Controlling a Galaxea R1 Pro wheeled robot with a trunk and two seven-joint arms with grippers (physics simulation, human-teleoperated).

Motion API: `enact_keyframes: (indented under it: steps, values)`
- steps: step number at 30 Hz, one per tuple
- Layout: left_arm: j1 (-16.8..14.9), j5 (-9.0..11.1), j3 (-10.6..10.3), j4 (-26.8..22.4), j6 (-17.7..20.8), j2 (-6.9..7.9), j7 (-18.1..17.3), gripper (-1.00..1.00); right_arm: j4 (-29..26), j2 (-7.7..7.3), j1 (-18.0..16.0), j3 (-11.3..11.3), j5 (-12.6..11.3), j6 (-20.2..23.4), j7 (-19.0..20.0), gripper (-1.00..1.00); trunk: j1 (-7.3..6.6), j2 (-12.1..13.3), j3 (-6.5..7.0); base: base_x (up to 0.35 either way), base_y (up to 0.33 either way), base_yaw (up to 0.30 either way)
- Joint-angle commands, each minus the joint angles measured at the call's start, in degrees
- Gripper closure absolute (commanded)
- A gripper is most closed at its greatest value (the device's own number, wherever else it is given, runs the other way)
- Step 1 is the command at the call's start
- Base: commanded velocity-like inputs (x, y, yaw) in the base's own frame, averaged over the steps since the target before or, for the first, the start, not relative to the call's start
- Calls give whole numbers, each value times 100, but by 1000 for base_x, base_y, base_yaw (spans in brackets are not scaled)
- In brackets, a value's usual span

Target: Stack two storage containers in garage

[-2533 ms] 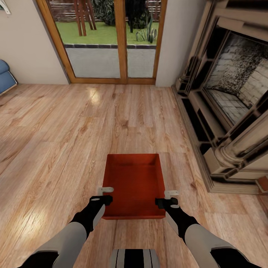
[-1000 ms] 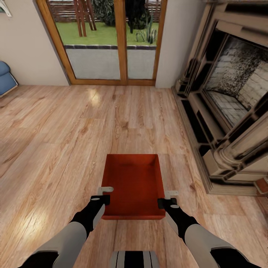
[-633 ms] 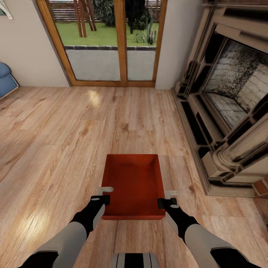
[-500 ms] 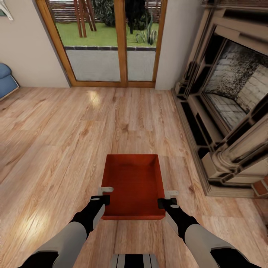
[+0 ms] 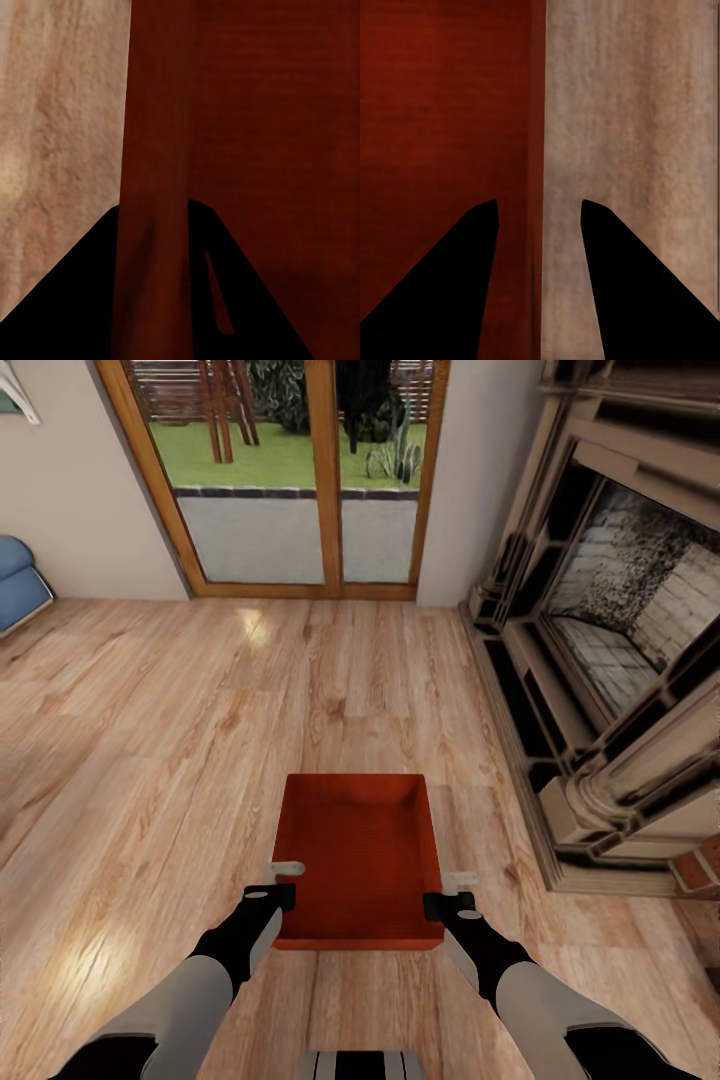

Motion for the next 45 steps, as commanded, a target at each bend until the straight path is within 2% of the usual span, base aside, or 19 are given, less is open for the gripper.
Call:
enact_keyframes:
  steps: [1, 45]
  values:
    - [2, 56, 21, -3, 21, -10, -14, 100, -6, 5, -2, 39, -21, 11, 9, 100, -23, 40, 15, 0, 0, 0]
    - [1, 58, 24, -3, 20, -13, -14, 100, -7, 13, -2, 39, -12, 49, 1, 100, -990, 1805, 805, 0, 0, 0]
